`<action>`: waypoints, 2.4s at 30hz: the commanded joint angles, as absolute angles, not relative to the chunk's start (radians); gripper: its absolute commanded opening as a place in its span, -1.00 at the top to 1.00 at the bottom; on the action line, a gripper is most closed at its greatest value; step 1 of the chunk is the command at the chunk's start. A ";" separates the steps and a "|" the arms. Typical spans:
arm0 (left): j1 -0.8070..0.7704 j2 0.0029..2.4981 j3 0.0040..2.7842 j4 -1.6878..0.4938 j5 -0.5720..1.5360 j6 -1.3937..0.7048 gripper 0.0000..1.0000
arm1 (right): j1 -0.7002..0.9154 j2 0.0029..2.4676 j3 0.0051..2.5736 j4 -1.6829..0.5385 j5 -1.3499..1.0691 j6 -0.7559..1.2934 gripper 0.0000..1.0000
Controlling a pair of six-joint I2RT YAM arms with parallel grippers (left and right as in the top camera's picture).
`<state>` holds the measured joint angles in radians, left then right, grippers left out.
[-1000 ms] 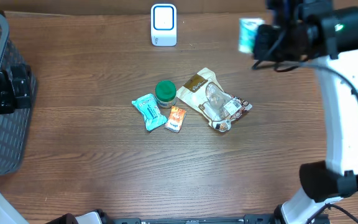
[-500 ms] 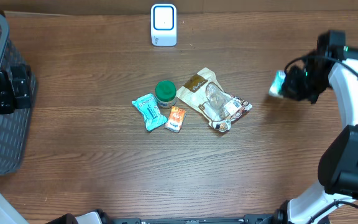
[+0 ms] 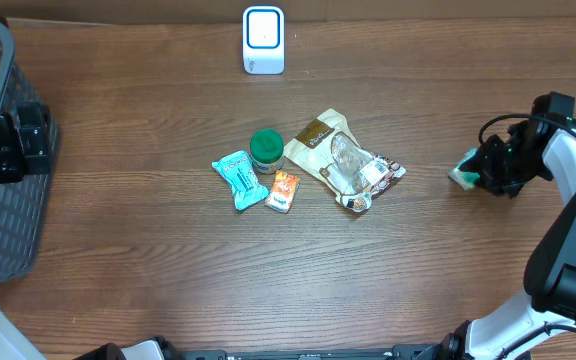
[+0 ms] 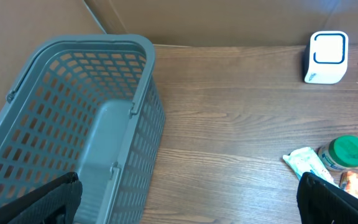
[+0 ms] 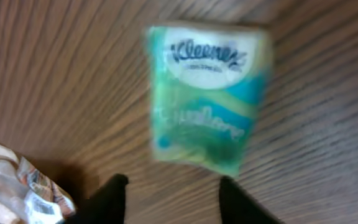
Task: Scan the item barcode
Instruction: 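Carry the mint-green pack right and release it on the table, then return the right gripper to the pile and grasp the orange Kleenex pack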
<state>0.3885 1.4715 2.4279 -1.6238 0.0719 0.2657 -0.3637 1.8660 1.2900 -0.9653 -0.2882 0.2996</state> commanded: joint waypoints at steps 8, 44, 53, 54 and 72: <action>0.392 1.472 2.430 -1.620 0.078 0.281 -0.99 | -0.313 1.812 1.438 -1.134 -0.401 0.244 0.02; 0.393 1.472 2.430 -1.620 0.078 0.281 -0.99 | 0.694 1.777 1.124 -0.556 -0.078 1.032 0.13; 0.392 1.472 2.430 -1.620 0.078 0.281 -0.99 | 0.694 1.798 1.049 -0.426 -0.072 1.052 0.29; 0.393 1.472 2.430 -1.620 0.078 0.281 -1.00 | 0.694 1.798 1.045 -0.419 -0.072 1.052 0.31; 0.393 1.472 2.430 -1.620 0.078 0.281 -0.99 | 0.696 1.892 1.044 -0.360 -0.099 1.051 0.64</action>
